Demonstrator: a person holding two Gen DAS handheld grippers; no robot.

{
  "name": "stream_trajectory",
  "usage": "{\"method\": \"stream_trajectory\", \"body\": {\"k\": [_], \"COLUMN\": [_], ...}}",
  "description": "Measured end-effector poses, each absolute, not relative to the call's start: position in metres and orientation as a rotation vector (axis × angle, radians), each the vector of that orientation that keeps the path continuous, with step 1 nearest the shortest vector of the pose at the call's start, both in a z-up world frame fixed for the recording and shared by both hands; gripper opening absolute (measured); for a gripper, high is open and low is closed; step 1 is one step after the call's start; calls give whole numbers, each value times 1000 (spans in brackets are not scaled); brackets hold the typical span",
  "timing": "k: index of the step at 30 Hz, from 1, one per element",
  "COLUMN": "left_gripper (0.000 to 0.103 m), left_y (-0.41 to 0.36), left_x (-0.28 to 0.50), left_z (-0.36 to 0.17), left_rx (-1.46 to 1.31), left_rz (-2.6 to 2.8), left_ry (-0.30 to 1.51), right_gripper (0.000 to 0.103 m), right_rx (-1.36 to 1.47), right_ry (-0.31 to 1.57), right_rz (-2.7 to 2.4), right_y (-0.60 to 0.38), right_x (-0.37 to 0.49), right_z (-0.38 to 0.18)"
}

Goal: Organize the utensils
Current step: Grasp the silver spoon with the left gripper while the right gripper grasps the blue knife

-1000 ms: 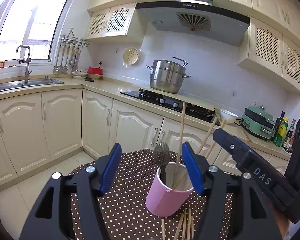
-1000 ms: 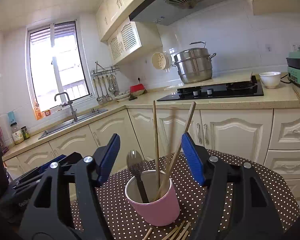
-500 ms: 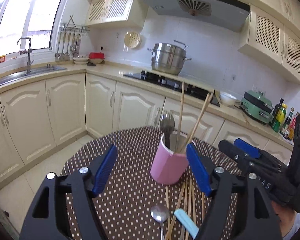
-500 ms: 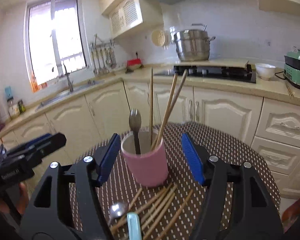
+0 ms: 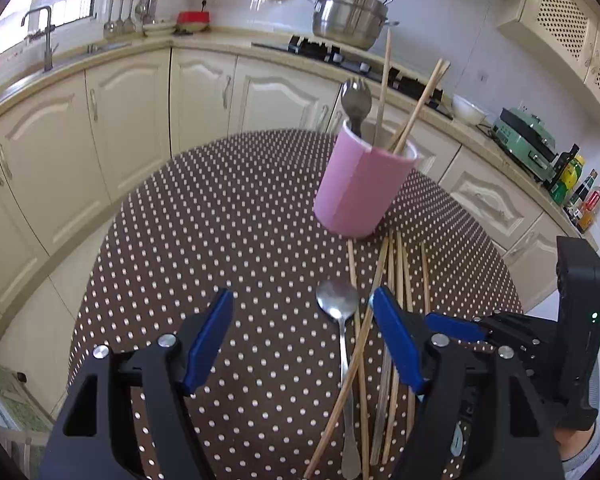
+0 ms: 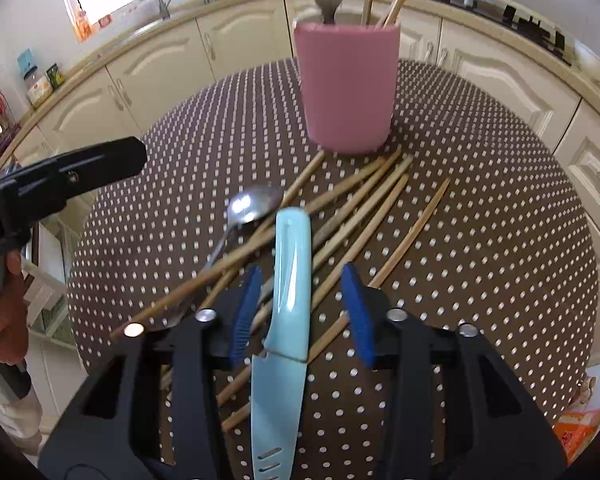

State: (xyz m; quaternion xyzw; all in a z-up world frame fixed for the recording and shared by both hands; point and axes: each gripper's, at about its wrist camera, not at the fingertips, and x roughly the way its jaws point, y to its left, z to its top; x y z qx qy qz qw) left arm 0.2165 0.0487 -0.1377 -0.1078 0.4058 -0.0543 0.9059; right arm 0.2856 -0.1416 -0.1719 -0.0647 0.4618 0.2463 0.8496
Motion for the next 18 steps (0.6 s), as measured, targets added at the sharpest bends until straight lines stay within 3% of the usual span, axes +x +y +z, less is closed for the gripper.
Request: {"method": "stream_trajectory", "body": {"k": [5, 7, 16, 17, 18], "left_gripper": [71, 71, 71, 70, 61], "left_y": [44, 41, 24, 23, 21], "left_x": [218, 221, 243, 246, 249], "left_z": [-155, -162, -188, -189, -191], "left_rx": [-220, -220, -248, -252, -255], "left_rz": [-137, -151, -200, -202, -202], "left_ry": [923, 957, 1068, 1074, 1082], "right_gripper": [32, 21, 21, 21, 21], "right_rx": [-144, -130, -49, -37, -26], "right_ry": [1006, 1008, 965, 964, 962], "right_rz": [535, 547, 542, 545, 547], "right_y": [-140, -139, -163, -166, -169], "right_x": [288, 290, 296, 296, 297], "right_z": [-183, -184, -180, -180, -178]}}
